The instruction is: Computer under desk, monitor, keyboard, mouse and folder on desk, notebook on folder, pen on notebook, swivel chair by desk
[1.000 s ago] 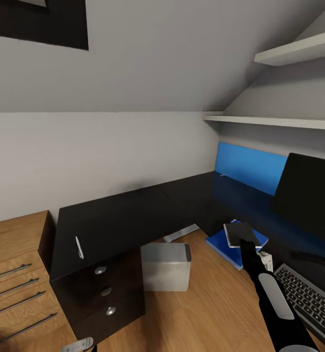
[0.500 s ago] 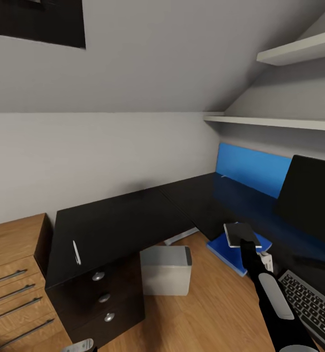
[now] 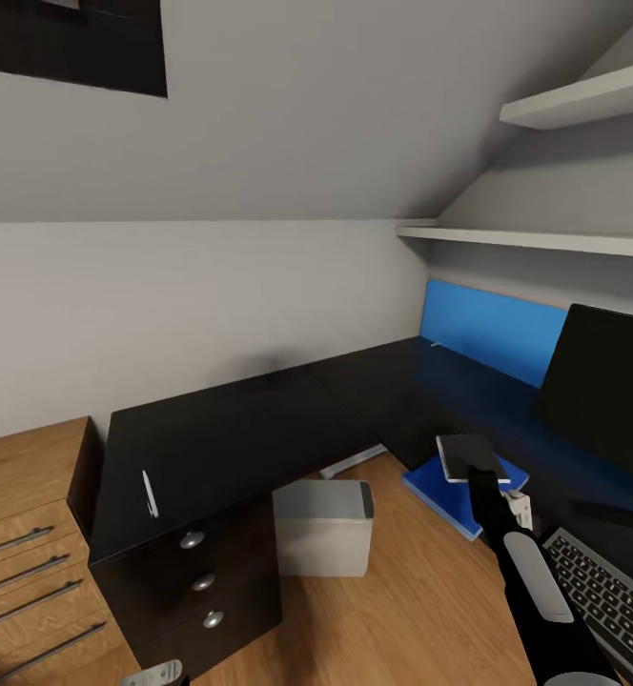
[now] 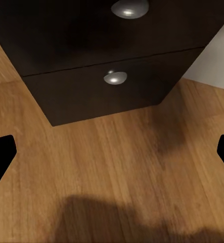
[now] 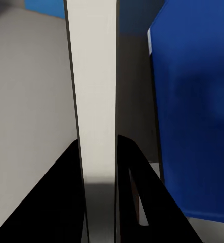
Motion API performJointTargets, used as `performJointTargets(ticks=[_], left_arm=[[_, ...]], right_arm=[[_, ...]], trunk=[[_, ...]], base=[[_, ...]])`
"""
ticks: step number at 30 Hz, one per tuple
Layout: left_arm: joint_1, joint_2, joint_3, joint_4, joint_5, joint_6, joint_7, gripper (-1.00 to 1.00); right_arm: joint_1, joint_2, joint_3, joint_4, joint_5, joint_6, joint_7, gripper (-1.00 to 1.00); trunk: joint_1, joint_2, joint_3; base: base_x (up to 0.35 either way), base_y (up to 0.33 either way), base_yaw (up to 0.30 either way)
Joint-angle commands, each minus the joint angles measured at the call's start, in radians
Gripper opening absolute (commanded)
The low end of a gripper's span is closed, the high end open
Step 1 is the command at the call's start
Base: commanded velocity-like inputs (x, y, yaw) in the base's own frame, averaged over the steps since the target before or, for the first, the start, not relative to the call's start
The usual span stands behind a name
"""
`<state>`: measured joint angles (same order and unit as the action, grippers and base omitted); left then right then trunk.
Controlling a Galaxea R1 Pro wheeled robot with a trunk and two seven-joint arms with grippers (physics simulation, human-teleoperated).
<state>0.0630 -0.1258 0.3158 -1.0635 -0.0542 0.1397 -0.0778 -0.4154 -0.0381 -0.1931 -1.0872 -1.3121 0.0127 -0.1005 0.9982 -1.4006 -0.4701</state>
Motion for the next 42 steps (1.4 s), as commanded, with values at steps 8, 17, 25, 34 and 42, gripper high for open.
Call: performJointTargets(ticks=[8, 17, 25, 34, 42], left_arm=[[0.0, -0.001, 0.004, -0.002, -0.006, 0.006, -0.008, 1.0], [0.0, -0.001, 0.003, 0.023, -0.006, 0.005, -0.008, 1.0], [0.0, 0.0, 0.003, 0.024, -0.006, 0.005, -0.008, 1.0], [0.0, 0.0, 0.003, 0.023, -0.006, 0.005, -0.008, 1.0], [0.0, 0.001, 0.003, 0.024, -0.006, 0.005, -0.007, 1.0]], right_arm=[[0.0, 0.0, -0.002, -0.003, -0.008, 0.0, -0.003, 1.0], [0.0, 0.0, -0.002, -0.003, -0.007, 0.0, 0.0, 1.0], [0.0, -0.001, -0.002, -0.003, -0.007, 0.0, 0.0, 1.0], [0.0, -0.002, -0.002, -0.003, -0.007, 0.001, 0.001, 1.0], [0.0, -0.001, -0.002, -0.01, -0.007, 0.001, 0.011, 1.0]], trunk=[[0.0, -0.001, -0.001], [0.0, -0.001, -0.001], [0.0, -0.001, -0.001], [0.0, -0.001, -0.001], [0.0, -0.001, -0.001]], base=[[0.0, 0.0, 0.0], [-0.053, 0.0, 0.0], [-0.233, 0.0, 0.0], [-0.029, 0.0, 0.0], [0.0, 0.0, 0.0]])
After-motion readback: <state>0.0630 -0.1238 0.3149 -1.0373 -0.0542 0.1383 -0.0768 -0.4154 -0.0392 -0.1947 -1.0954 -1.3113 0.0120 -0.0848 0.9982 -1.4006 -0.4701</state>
